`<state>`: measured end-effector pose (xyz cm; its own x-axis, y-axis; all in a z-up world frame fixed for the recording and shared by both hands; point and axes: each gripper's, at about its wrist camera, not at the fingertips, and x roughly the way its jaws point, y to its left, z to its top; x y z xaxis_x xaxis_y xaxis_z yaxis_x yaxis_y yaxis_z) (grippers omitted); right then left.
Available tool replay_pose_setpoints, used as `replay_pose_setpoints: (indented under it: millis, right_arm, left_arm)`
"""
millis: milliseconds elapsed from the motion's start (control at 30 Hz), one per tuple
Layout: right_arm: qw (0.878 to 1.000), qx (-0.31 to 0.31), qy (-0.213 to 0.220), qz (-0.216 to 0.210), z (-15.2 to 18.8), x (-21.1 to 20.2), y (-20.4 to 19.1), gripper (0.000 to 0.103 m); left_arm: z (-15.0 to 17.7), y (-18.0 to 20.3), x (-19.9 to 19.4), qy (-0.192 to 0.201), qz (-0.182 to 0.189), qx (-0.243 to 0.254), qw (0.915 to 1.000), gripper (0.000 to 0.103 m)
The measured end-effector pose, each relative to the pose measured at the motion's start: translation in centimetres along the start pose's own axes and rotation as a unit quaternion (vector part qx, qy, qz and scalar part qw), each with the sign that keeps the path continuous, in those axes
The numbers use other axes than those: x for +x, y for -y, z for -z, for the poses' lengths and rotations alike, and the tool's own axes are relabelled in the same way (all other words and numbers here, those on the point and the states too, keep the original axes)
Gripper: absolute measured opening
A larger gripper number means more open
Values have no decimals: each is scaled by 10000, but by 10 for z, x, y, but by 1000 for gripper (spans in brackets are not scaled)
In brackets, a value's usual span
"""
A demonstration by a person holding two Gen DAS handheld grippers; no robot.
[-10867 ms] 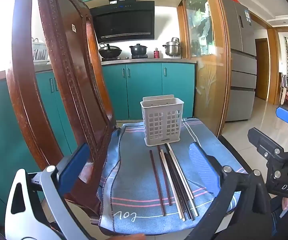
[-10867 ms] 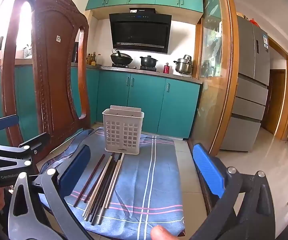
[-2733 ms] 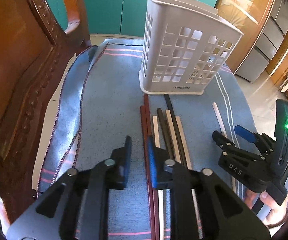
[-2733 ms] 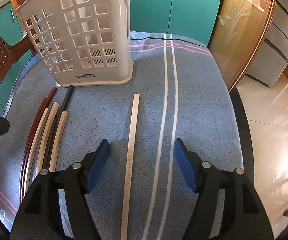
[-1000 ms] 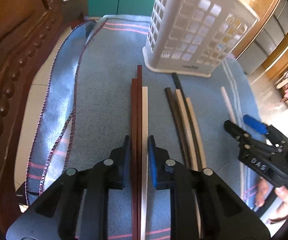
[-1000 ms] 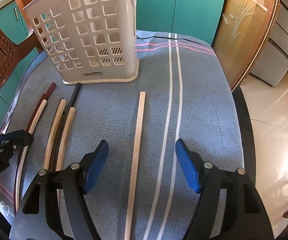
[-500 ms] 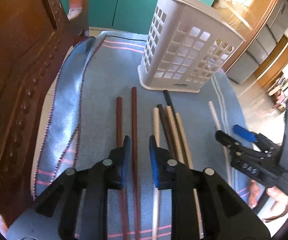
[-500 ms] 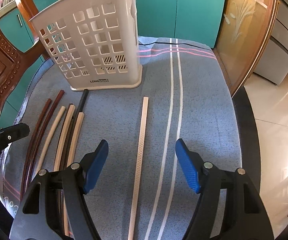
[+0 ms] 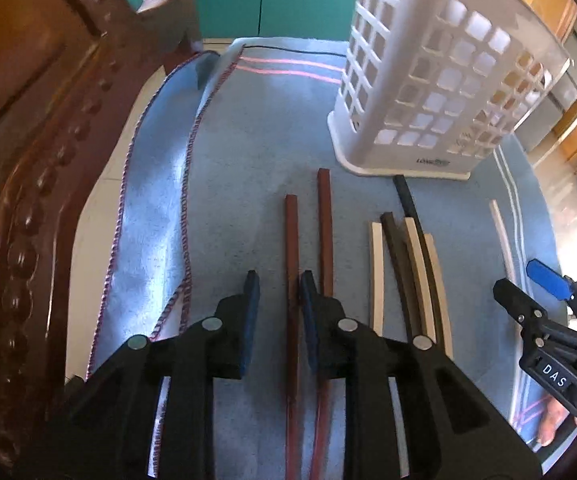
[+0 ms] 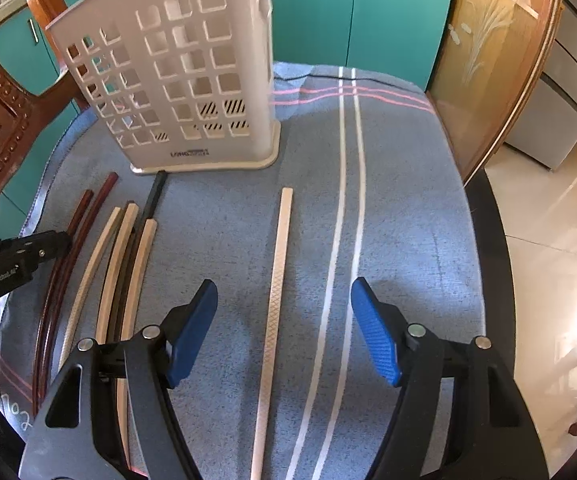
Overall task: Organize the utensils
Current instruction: 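Close left tool on dark red chopstick while right tool closes on light chopstick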
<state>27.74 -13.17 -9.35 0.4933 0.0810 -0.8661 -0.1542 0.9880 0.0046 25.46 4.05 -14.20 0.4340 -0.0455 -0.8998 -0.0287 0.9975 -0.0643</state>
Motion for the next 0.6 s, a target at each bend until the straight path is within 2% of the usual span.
replay_pose_setpoints:
  millis: [133, 267, 300, 333, 367, 400, 433, 467, 533, 600]
  right_arm:
    - [9998, -147, -42, 125, -3, 7, -5, 60]
    - [9999, -21, -67, 130, -14, 13, -1, 57]
    - [9999, -3, -69, 124, -16, 15, -1, 53]
    - [9999, -16, -62, 107, -19, 16, -2, 44]
    - [9999, -43, -61, 73, -21, 16, -2, 40]
    - [9999, -84, -58, 19, -22, 16, -4, 28]
    - [9999, -108, -56, -6, -23, 17, -5, 21]
    - [9999, -162, -34, 9, -23, 16, -7, 10]
    - [9997, -221, 6, -48, -22, 16, -8, 6]
    - [9996, -247, 68, -96, -20, 10, -11, 6]
  left_arm:
    - [-5, 7, 4, -46, -39, 193, 9998, 37]
    - [-12, 9, 9, -30, -137, 274, 9995, 38]
    - [-14, 11, 10, -28, -161, 291, 9994, 38]
    - [-14, 11, 10, -29, -174, 296, 9994, 37]
    - [-14, 12, 10, -26, -173, 281, 9995, 35]
    - [-15, 11, 10, -13, -173, 264, 9995, 25]
    - [-15, 10, 9, -9, -156, 223, 9996, 10]
    - [-12, 10, 7, -9, -127, 157, 9998, 7]
    - [-11, 3, 3, 2, 57, -90, 9999, 7]
    - [-12, -3, -4, 163, 17, -206, 9997, 7]
